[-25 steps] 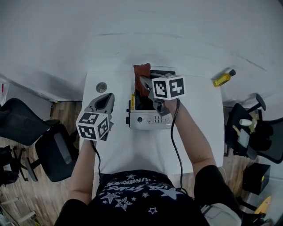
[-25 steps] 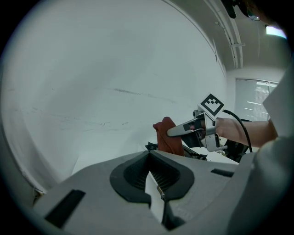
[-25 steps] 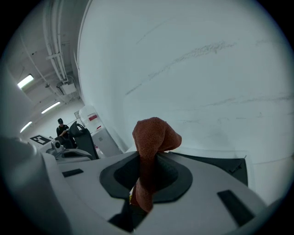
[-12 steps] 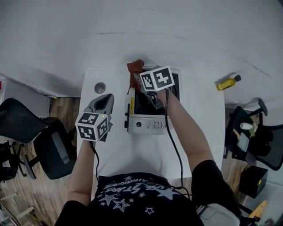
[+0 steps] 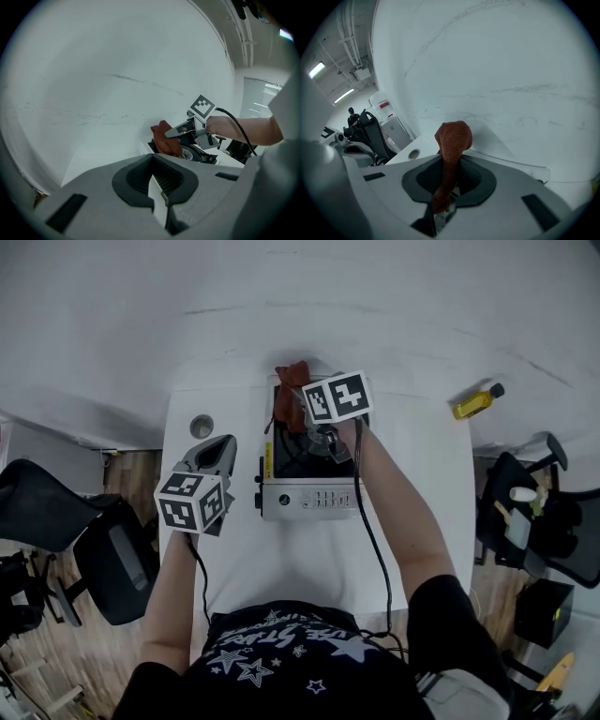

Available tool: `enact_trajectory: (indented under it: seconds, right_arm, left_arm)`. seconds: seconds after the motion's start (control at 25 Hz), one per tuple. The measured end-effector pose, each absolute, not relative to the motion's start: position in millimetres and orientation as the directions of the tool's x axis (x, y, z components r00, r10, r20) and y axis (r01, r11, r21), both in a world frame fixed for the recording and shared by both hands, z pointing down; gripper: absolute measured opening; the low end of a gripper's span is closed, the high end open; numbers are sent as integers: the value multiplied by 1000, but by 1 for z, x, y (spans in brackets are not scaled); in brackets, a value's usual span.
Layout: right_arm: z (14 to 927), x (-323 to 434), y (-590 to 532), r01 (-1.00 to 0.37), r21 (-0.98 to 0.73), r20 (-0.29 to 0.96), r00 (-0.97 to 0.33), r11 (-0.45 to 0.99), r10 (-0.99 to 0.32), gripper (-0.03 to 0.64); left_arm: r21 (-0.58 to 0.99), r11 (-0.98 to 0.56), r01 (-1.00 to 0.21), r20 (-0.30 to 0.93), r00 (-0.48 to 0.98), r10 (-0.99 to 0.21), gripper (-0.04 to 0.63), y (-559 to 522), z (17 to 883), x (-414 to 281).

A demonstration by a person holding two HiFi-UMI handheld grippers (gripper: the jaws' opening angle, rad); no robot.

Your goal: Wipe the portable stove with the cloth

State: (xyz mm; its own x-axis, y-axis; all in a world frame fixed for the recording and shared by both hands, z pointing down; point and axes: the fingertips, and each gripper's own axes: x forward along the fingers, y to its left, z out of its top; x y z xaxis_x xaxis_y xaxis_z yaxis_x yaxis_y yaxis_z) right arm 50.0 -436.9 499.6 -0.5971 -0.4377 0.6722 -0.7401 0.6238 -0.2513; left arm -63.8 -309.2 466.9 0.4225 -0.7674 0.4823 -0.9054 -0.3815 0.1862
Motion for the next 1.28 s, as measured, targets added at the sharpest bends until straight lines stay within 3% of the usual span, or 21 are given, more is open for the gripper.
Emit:
enact_trajectory:
  seconds: [0.48,1.28]
  right_arm:
    - [499,142,-446,-835,-187,701,-482,517,-525,61]
    - [497,245,-430,-923,-236,698,-378,303,-608,61]
  left_arm:
    - [205,-430,-880,478,473,-740,6,-316,467,-26]
    - [226,-463,-857,468,512,-720,6,-318,463,-2]
